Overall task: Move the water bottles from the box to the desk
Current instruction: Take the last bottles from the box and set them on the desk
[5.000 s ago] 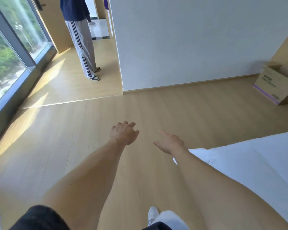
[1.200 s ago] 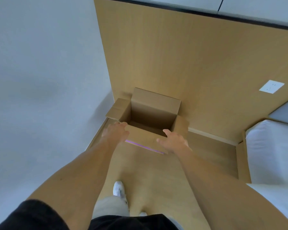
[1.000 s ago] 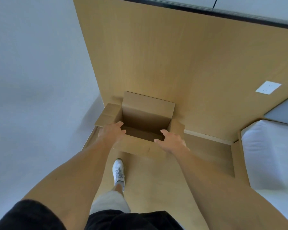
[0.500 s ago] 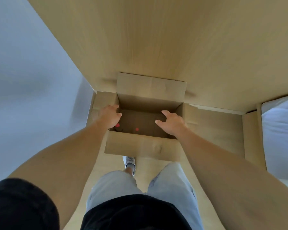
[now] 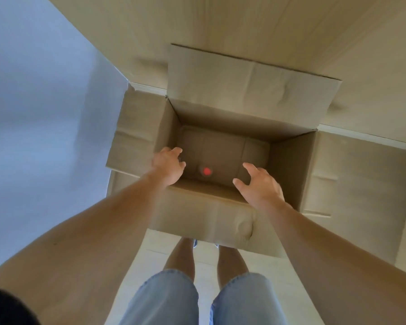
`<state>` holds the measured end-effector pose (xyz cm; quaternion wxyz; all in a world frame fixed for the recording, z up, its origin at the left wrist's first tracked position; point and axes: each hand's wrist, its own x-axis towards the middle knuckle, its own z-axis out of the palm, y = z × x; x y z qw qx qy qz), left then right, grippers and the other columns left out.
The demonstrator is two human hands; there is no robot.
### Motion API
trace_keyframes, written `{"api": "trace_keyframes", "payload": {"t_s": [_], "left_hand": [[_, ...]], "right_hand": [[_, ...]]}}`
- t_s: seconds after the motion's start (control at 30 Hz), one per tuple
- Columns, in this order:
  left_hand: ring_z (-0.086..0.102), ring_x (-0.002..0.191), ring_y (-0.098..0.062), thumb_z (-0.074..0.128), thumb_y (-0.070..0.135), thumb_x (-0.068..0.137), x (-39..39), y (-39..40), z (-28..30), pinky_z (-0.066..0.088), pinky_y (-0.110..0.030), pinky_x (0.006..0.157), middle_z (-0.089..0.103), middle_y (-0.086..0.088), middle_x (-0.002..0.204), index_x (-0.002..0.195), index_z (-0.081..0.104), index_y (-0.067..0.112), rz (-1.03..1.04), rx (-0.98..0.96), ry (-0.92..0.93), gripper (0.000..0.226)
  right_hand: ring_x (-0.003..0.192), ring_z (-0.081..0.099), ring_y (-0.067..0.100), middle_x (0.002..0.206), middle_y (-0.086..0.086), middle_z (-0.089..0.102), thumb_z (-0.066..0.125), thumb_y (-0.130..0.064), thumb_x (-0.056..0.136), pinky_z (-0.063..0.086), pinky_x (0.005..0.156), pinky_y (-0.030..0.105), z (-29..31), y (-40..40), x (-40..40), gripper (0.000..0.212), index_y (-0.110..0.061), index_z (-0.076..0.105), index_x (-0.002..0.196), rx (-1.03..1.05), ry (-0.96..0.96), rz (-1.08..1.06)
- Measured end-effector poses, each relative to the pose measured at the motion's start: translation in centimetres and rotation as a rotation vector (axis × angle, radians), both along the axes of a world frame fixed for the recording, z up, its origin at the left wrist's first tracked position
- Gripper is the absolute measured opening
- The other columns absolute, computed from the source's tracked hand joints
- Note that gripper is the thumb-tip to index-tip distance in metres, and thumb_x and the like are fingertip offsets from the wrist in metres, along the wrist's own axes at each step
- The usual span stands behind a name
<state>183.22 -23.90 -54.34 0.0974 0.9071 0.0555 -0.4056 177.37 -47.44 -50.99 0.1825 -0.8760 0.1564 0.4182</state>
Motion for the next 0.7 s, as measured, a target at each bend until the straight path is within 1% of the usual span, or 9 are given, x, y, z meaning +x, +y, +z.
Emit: {"api": "trace_keyframes", "payload": {"t_s": [0.13,0.27,0.33,0.4,0.53,0.63,0.7], "left_hand": [[0.051,0.125,-0.034,0.047,0.038,0.102,0.4,0.4,-5.9,0.047,-0.044,0.101,0.050,-0.011,0.139,0.151,0.040,0.027,-0.030,0.056,0.034,0.050],[0.049,0.126,-0.034,0.053,0.038,0.100,0.6,0.9,-10.7,0.047,-0.044,0.101,0.049,-0.008,0.138,0.149,0.040,0.027,-0.073,0.096,0.082,0.052],[0.049,0.126,-0.034,0.056,0.034,0.099,0.8,1.1,-12.8,0.047,-0.043,0.099,0.048,-0.008,0.137,0.146,0.043,0.025,-0.099,0.127,0.110,0.049],[0.050,0.125,-0.036,0.058,0.024,0.099,0.7,1.0,-14.8,0.047,-0.043,0.098,0.048,-0.009,0.136,0.143,0.045,0.022,-0.108,0.156,0.140,0.046],[0.049,0.128,-0.038,0.052,0.004,0.099,0.5,0.8,-18.0,0.047,-0.044,0.105,0.043,-0.012,0.141,0.145,0.047,0.022,-0.126,0.207,0.149,0.049],[0.051,0.125,-0.038,0.046,0.004,0.102,0.5,1.1,-19.9,0.048,-0.044,0.102,0.043,-0.012,0.141,0.145,0.047,0.022,-0.181,0.233,0.151,0.047],[0.054,0.122,-0.037,0.048,0.004,0.101,0.6,1.1,-21.1,0.051,-0.044,0.097,0.044,-0.011,0.139,0.146,0.046,0.022,-0.236,0.259,0.159,0.049]], "right_hand": [[0.132,0.048,0.030,0.150,0.006,0.042,0.047,-0.054,0.099,0.044,0.103,0.043,-6.8,-0.1,0.9,0.062,-0.036,0.027,0.154,0.011,0.051,0.047],[0.137,0.044,0.033,0.154,0.008,0.039,0.051,-0.054,0.098,0.045,0.105,0.044,-12.4,0.2,1.6,0.064,-0.039,0.026,0.154,0.023,0.089,0.070],[0.138,0.044,0.033,0.156,0.009,0.037,0.054,-0.054,0.097,0.045,0.105,0.045,-15.0,0.6,1.8,0.066,-0.039,0.025,0.154,0.039,0.102,0.081],[0.140,0.042,0.033,0.159,0.009,0.033,0.056,-0.053,0.096,0.044,0.107,0.044,-17.4,1.2,2.0,0.068,-0.040,0.024,0.155,0.058,0.115,0.088],[0.143,0.038,0.032,0.161,0.009,0.029,0.061,-0.047,0.095,0.037,0.113,0.040,-21.5,2.7,2.4,0.072,-0.037,0.025,0.156,0.128,0.137,0.101],[0.139,0.043,0.032,0.156,0.011,0.035,0.069,-0.039,0.092,0.039,0.114,0.040,-24.8,3.5,2.8,0.079,-0.037,0.024,0.156,0.166,0.139,0.138],[0.135,0.047,0.032,0.154,0.010,0.036,0.075,-0.033,0.088,0.041,0.112,0.041,-27.1,3.9,3.0,0.086,-0.040,0.023,0.155,0.179,0.147,0.180]]}}
